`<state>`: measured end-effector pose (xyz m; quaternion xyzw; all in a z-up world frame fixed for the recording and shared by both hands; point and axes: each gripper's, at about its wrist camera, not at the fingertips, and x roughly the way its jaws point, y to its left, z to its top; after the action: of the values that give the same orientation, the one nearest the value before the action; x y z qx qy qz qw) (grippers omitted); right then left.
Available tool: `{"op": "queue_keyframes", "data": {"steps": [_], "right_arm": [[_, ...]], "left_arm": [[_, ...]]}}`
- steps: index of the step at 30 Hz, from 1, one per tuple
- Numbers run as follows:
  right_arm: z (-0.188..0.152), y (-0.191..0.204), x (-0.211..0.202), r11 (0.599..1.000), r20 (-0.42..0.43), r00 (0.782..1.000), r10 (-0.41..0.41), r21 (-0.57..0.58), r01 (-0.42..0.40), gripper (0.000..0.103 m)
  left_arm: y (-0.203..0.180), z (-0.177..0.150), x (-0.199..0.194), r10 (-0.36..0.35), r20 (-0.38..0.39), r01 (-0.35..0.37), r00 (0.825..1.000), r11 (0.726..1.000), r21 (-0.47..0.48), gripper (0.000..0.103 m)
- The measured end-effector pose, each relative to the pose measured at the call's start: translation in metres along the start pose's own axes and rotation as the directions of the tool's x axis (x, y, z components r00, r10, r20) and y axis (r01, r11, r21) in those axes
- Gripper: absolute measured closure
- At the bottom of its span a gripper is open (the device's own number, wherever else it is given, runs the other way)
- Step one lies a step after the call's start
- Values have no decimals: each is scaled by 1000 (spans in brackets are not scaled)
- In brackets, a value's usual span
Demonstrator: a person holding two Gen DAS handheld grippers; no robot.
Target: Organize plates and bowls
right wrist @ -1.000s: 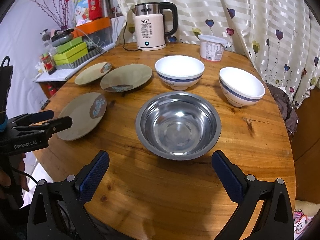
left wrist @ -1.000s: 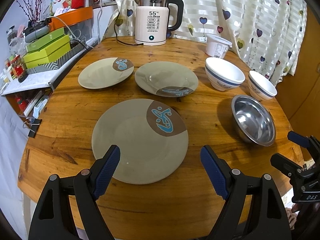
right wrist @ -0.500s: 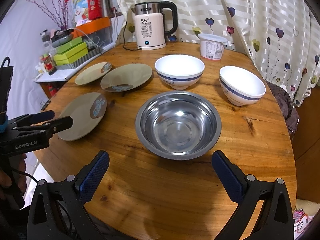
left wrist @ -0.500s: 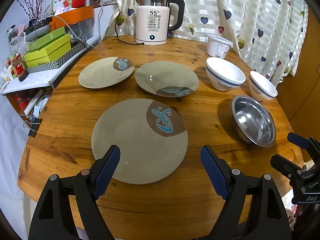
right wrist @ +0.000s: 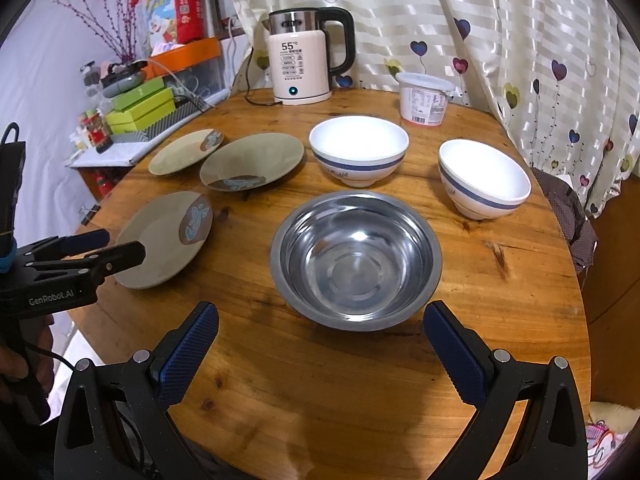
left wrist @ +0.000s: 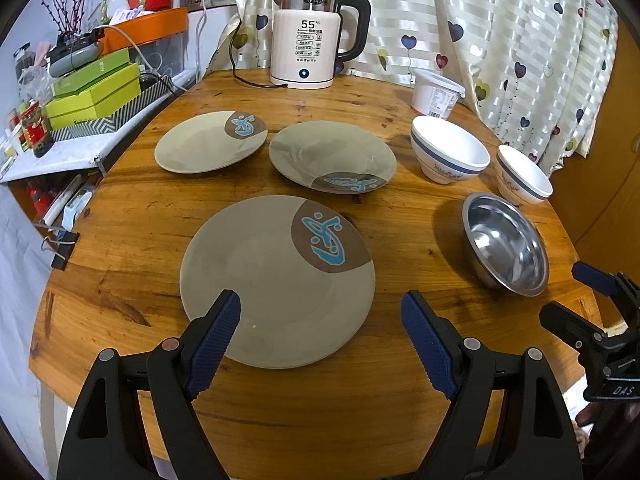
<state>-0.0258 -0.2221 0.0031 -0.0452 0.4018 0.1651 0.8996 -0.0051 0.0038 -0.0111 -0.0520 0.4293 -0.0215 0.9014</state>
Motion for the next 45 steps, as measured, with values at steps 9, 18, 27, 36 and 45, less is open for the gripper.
{"op": "queue_keyframes", "data": {"steps": [9,18,27,36,45], "right_arm": [[5,5,1,999,-10,999,30,-11,-31,0],[16,17,6,998,-16,999,49,-43,-50,0],[37,30,20,995,-28,997,70,-68,-72,0],[62,49,35,992,-28,997,65,-108,-68,0],[85,62,59,989,-57,991,117,-82,-122,0]], "left_arm": [[4,2,2,-19,-1,19,1000,1000,-20,20],[16,8,4,-26,5,27,1000,999,-44,20],[45,17,8,1,16,0,1000,995,-100,20],[68,27,14,12,25,-8,1000,991,-134,20],[96,41,20,31,45,-22,999,985,-173,20]]}}
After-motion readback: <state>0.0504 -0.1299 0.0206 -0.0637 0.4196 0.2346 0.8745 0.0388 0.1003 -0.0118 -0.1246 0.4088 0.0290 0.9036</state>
